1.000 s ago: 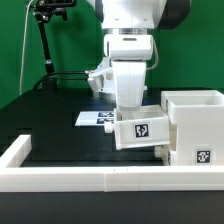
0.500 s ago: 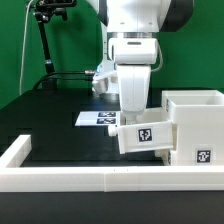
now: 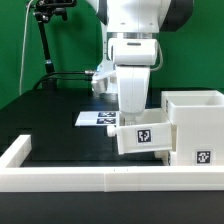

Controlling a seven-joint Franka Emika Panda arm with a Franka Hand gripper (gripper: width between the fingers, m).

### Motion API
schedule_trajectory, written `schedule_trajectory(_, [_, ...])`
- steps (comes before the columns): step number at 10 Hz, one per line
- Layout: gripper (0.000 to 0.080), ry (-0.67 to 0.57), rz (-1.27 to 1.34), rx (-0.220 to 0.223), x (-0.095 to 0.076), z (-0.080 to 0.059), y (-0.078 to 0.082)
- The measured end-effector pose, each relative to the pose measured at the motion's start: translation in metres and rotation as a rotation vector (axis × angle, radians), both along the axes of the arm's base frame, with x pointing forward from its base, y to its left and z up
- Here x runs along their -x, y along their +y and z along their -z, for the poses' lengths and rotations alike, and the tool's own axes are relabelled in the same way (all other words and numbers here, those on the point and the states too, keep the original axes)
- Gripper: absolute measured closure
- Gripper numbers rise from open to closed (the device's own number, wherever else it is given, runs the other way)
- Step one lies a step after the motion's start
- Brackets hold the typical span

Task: Assemble drawer

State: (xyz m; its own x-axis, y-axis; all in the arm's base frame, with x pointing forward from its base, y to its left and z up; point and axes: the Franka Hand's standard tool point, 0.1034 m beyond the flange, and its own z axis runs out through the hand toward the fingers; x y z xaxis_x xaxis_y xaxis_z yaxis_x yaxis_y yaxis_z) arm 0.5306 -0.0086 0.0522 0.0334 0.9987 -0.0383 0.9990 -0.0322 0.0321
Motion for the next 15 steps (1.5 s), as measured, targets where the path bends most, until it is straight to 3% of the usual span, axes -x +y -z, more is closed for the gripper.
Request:
schedule_trajectory(5, [0.0755,0.027,0.003,0.017,-0.004,-0.001,0.003])
schedule_trajectory(9, [0.0755,0.04,-0.008,0.026,-0.017,-0.001,0.005])
schedule_trajectory(15, [0.0755,0.042,-0.018,0.03,-0.015,-0.002,0.005])
